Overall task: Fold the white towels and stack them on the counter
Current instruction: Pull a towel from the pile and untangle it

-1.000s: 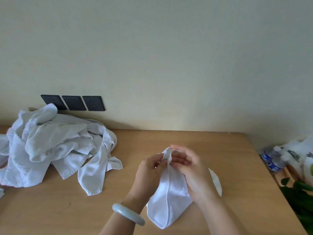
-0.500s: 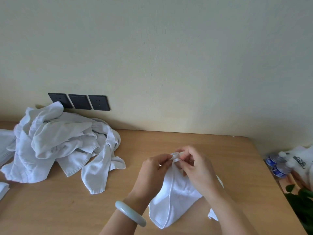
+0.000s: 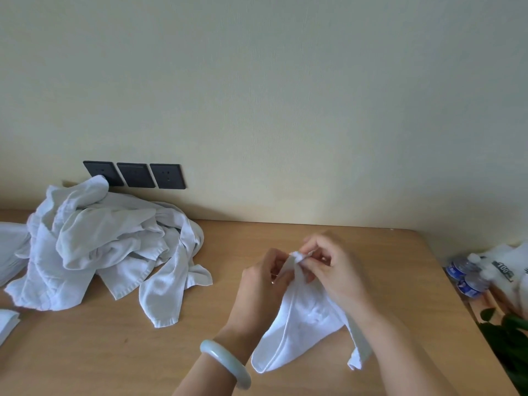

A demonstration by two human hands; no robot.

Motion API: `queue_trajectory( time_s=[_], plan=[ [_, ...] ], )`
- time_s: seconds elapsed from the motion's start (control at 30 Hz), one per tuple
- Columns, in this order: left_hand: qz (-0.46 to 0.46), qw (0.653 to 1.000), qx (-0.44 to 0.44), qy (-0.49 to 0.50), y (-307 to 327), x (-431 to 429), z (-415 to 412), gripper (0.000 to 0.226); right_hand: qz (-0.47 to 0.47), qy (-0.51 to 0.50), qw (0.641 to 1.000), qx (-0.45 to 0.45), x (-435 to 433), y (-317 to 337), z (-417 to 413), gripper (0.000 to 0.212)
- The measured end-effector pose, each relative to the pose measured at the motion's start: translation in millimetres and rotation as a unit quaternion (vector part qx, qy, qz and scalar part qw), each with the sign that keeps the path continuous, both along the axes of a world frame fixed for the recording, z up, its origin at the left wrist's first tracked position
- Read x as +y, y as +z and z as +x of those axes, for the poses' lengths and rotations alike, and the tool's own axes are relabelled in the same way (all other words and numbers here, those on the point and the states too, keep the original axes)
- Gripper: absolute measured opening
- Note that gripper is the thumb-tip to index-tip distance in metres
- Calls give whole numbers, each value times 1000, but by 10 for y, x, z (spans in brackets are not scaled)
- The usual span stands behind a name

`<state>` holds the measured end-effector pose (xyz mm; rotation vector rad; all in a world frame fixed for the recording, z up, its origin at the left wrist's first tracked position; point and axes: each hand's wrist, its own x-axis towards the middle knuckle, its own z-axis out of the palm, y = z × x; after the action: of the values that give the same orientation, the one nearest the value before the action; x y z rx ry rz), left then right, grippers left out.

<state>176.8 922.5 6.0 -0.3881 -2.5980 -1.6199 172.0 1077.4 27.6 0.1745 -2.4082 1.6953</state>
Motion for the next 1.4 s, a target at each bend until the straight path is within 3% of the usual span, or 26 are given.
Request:
queue_trajectory(
  time_s=[0.07,0.13,0.23,0.3,0.37,0.47,0.53,0.6,0.7,0.8,0.93,1.07,1.23,1.4],
  plan=[
    [-60,998,-26,-4,-18,-17,-65,35,-39,-11,999,31,74,229,-65,46],
    [-144,987,-64,-12,-37,-81,-133,39,-72,-29,994,71,211,555,-137,33],
    [-250,960,-125,32,-14,-320,-311,35,-110,-92,982,126,601,988,-250,24],
    [-269,946,-167,73,143,-543,-493,25,-104,-134,976,137,871,1144,-307,24],
    [-192,951,-221,95,412,-690,-686,17,-92,-163,974,126,1063,1206,-340,22],
    [34,956,-269,114,947,-702,-859,8,-88,-179,975,98,1185,1268,-323,23],
    [152,952,-229,133,1291,-669,-939,16,-94,-188,974,85,1228,1296,-297,21],
    [200,956,-160,144,1568,-656,-1017,21,-114,-206,968,88,1257,1300,-280,18],
    [115,977,-102,146,1786,-624,-1063,26,-130,-203,969,62,1271,1220,-267,17],
    [43,986,-22,161,2030,-637,-1057,25,-130,-225,962,90,1272,1259,-204,19],
    [44,985,45,158,2287,-711,-1010,15,-124,-212,964,105,1270,1381,-117,15],
    [-1,991,-14,130,2229,-761,-1051,17,-124,-194,970,82,1273,1385,-164,9],
    [34,981,-137,130,1859,-779,-1297,22,-152,-176,972,-19,1216,1124,-455,14],
    [114,974,-143,136,1766,-708,-1443,19,-205,-174,963,-21,1233,1033,-786,21]
  ],
)
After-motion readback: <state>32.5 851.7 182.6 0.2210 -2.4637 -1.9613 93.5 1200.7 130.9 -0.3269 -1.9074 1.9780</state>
